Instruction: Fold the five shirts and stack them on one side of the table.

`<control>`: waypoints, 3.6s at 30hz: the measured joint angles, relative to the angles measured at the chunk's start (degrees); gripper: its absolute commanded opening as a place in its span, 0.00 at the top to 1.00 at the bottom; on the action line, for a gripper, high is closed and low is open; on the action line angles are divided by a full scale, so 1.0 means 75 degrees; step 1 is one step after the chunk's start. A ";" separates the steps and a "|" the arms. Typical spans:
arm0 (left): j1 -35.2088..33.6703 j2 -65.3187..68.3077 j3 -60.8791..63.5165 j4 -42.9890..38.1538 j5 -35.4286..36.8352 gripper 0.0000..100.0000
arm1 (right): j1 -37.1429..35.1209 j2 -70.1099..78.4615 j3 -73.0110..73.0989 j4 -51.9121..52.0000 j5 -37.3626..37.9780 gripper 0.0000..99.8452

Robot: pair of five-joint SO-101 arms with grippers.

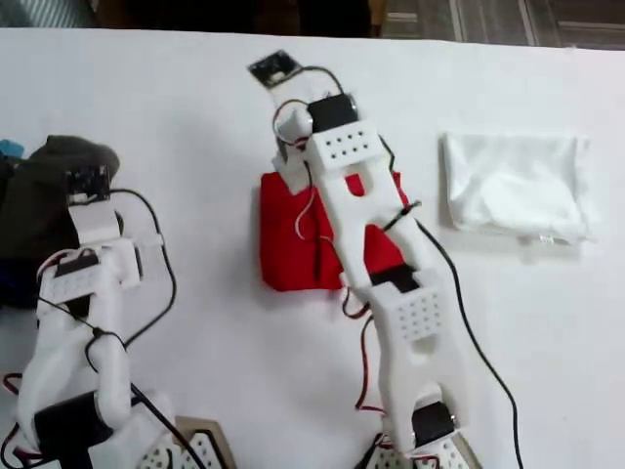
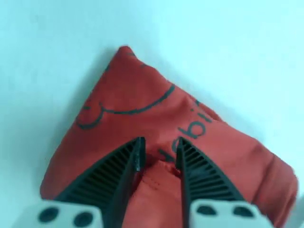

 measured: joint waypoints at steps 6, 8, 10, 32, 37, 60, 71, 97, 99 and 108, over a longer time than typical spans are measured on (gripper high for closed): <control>0.0000 0.0000 0.0000 -0.0035 0.0000 0.97 | 0.0105 0.0293 0.0000 0.0328 0.0000 0.88; 0.0000 0.0000 0.0000 -0.0035 0.0000 0.97 | 0.0246 0.0293 -0.0105 0.0645 0.0000 0.88; 0.0000 0.0000 0.0000 -0.0035 0.0000 0.97 | 0.0352 0.0293 -0.0211 0.0985 0.0000 0.88; 0.0070 0.0000 0.0000 -0.0035 0.0000 0.97 | 0.0926 -0.2567 0.3763 0.1149 0.0797 0.88; 0.0070 0.0000 0.0000 -0.0035 0.0000 0.97 | 0.1067 -0.3188 0.4759 0.1149 0.0797 0.88; 0.0070 0.0000 0.0000 -0.0035 0.0000 0.97 | 0.2438 -0.1653 0.2684 -0.1254 -0.0082 0.75; 0.0070 0.0000 0.0000 -0.0035 0.0000 0.97 | 0.2438 0.0668 -0.0094 0.0410 -0.0105 0.76; 0.0070 0.0000 0.0023 -0.0035 0.0000 0.97 | 0.2368 0.1641 -0.1793 0.1114 -0.0105 0.80; 0.0070 0.0000 0.0023 -0.0035 0.0000 0.97 | 0.2274 0.1629 -0.1817 0.1125 -0.0105 0.80; 0.0211 0.0000 0.0023 -0.0035 0.0000 0.97 | 0.2016 0.1922 -0.1840 0.1137 -0.0105 0.79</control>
